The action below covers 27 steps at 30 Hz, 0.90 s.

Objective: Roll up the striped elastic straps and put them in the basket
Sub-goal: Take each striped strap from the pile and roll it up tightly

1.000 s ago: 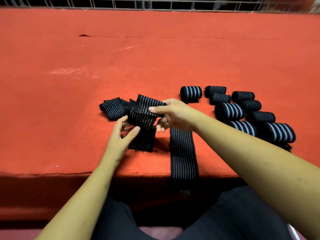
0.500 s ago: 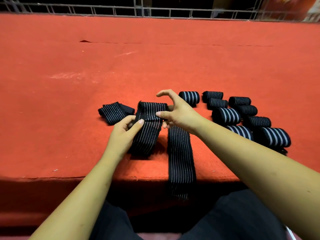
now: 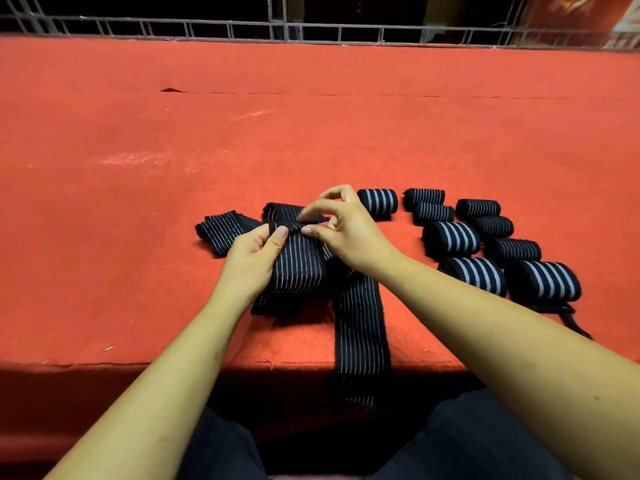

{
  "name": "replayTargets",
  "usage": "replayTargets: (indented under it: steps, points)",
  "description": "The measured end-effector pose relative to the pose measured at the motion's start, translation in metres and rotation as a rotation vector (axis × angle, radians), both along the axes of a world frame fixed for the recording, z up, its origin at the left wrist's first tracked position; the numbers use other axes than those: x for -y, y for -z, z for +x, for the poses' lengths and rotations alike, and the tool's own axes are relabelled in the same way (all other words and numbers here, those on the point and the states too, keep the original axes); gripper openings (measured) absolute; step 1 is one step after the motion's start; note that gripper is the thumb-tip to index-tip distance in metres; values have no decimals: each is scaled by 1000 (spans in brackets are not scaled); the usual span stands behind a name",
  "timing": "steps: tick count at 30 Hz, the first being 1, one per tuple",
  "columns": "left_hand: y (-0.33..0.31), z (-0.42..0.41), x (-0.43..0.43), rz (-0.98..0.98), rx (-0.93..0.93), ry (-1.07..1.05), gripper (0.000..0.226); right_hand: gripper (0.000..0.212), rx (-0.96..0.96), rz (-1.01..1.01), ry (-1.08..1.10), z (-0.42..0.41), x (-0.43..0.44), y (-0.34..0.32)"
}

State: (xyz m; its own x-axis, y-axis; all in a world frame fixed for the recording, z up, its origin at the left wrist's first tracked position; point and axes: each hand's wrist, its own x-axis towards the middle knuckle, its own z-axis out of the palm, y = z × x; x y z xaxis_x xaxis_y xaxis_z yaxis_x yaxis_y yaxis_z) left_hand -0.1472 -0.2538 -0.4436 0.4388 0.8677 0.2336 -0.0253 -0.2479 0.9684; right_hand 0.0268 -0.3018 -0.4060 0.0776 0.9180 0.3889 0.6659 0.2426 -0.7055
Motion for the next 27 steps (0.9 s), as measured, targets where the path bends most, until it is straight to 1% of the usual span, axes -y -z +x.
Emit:
replayTargets:
  steps: [2,3,5,7,8,10,11,12,13,14,15,16,17,19,20,21,22,23,24,25,26,27]
  points:
    - [2,1,1,54,-46,15,24,8,8,1,59,2,-3,2]
    - [3,0,1,74,-67,23,23,6,-36,2,114,4,-6,1]
    - [6,-4,0,85,-103,33,21,10,-265,-25,245,13,-12,-3]
    - [6,-10,-3,103,-141,54,21,16,-542,-91,281,23,-15,-8]
    - [7,-14,0,103,-150,85,25,18,-648,-120,247,26,-15,-10]
    - [6,-19,4,49,-134,113,46,19,-798,-150,144,24,-14,-16]
    - [3,-20,8,-2,-95,108,55,20,-873,-162,93,20,-13,-20]
    - [0,-17,4,-25,-53,91,60,20,-943,-191,40,16,-11,-24]
    - [1,-14,-2,-41,-14,69,59,22,-970,-246,-25,13,-9,-29]
    - [0,-11,-10,-75,-2,54,53,22,-955,-320,-109,10,-5,-34]
    - [-3,-7,-16,-129,-4,41,42,15,-901,-391,-216,8,0,-40]
    - [-5,-6,-17,-154,-12,74,30,6,-842,-453,-325,5,5,-46]
    - [-4,-6,-14,-141,-13,144,27,19,-789,-488,-418,5,7,-50]
    - [1,-5,-2,-66,-38,284,48,47,-743,-532,-510,6,6,-55]
    - [-1,-3,4,-70,-55,318,45,55,-711,-524,-487,7,5,-58]
    - [-3,-2,12,-83,-35,340,38,57,-608,-496,-406,11,2,-60]
    - [-7,2,14,-101,4,323,33,52,-415,-468,-277,16,1,-62]
    - [-10,3,20,-120,40,292,31,42,-215,-443,-159,21,0,-64]
    - [-13,4,21,-134,64,270,30,29,-106,-415,-75,26,-1,-62]
    - [-14,4,21,-146,72,266,29,16,-123,-391,-20,32,-1,-57]
    - [-16,4,24,-150,64,291,29,8,-225,-358,36,36,-2,-53]
    - [-15,4,26,-145,27,339,29,12,-361,-304,104,42,-4,-48]
